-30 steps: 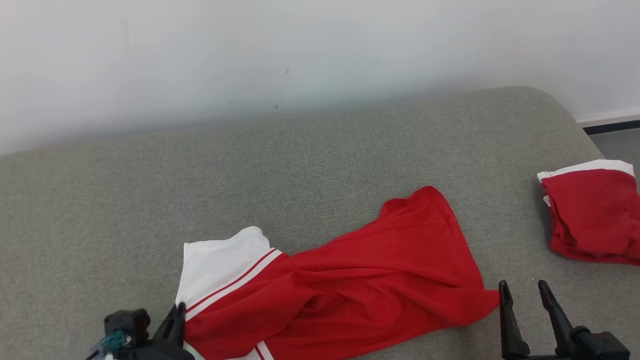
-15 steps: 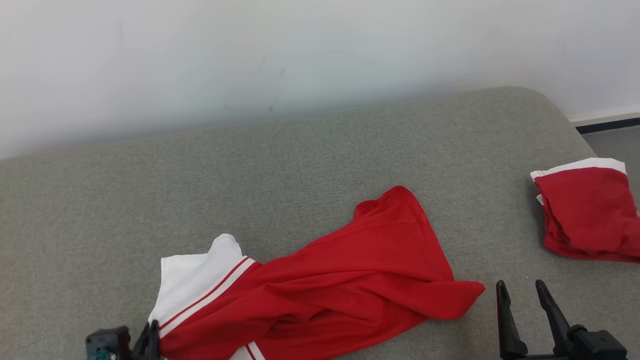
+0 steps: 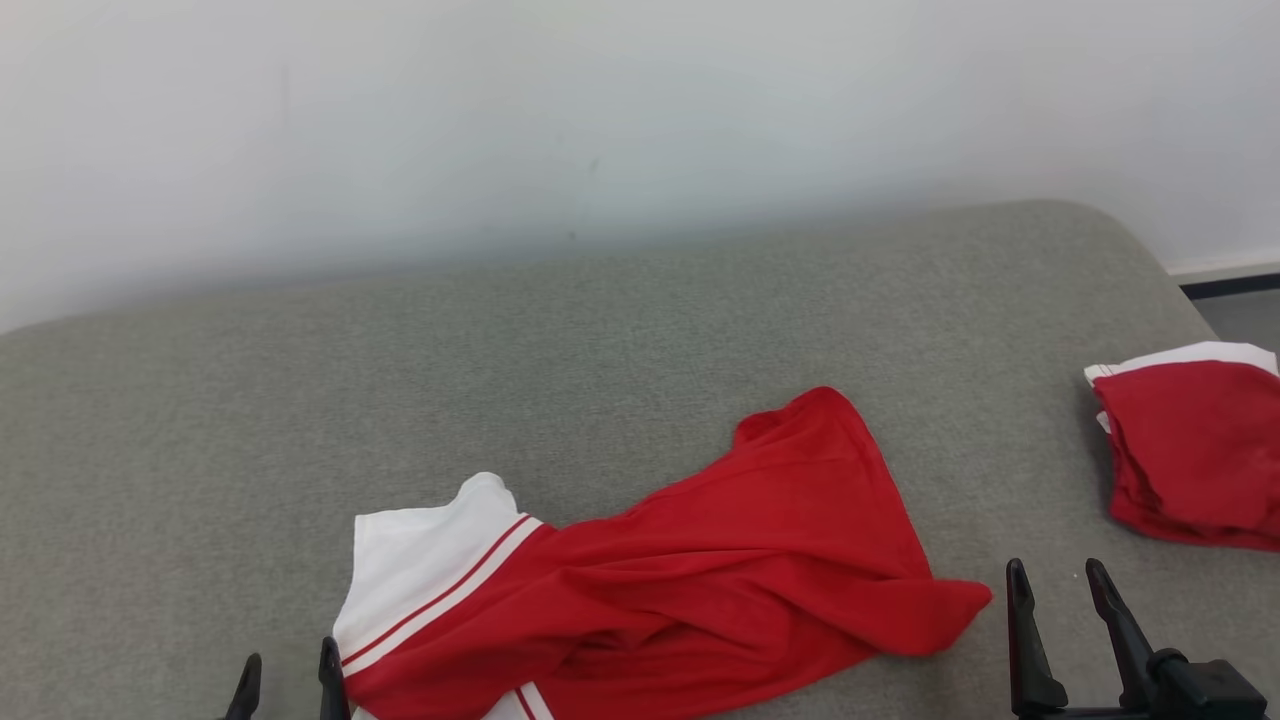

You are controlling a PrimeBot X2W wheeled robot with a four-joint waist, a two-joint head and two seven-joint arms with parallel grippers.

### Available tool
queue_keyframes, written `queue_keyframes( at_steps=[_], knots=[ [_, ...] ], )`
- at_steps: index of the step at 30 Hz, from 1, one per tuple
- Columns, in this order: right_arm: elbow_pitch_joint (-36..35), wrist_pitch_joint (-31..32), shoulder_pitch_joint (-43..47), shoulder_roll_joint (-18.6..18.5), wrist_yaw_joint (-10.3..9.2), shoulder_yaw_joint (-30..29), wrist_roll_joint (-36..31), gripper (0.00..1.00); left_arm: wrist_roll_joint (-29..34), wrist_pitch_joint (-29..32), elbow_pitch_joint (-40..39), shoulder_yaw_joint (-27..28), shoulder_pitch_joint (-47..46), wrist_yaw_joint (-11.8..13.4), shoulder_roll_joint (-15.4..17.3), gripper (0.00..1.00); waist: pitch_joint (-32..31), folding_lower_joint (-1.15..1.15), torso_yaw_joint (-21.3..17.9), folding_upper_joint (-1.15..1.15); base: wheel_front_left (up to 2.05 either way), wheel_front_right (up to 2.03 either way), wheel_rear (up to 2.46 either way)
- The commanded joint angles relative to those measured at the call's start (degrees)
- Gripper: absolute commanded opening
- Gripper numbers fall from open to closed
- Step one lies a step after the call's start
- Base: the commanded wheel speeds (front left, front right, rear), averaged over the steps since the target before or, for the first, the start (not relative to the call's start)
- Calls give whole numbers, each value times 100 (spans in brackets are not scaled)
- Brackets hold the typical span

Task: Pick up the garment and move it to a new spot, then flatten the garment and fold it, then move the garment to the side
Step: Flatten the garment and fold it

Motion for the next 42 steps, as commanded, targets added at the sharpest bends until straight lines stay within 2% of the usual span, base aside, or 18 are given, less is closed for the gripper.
queue_keyframes(
  at_steps=[1, 9, 14, 21, 27, 42],
  knots=[
    [-20, 6, 2, -3, -16, -10, -19, 100, 59, -47, -88, 41, 113, -45, -39, 100, -58, 0, 92, 0, 0, 0, 0],
    [62, -68, 37, -2, -16, 89, 59, 100, 890, -57, -1154, 762, 630, -514, -465, 100, -202, 0, 318, 0, 0, 0, 0],
    [184, -130, 104, -26, -16, 204, 12, 100, 1367, -59, -1285, 1081, 870, -796, -632, 100, -300, 0, 384, 0, 0, 0, 0],
    [361, -200, 132, -87, -16, 263, 54, 100, 1619, -59, -1216, 1265, 1028, -1054, -741, 100, -416, 0, 409, 0, 0, 0, 0],
    [508, -208, 156, -157, -16, 333, 140, 100, 1647, -59, -1254, 1368, 1091, -1155, -789, 100, -462, 0, 442, 0, 0, 0, 0],
    [595, -115, 61, -142, -16, 262, 143, 100, 1687, -59, -1252, 1384, 1004, -1191, -822, 100, -388, 0, 448, 0, 0, 0, 0]
  ],
)
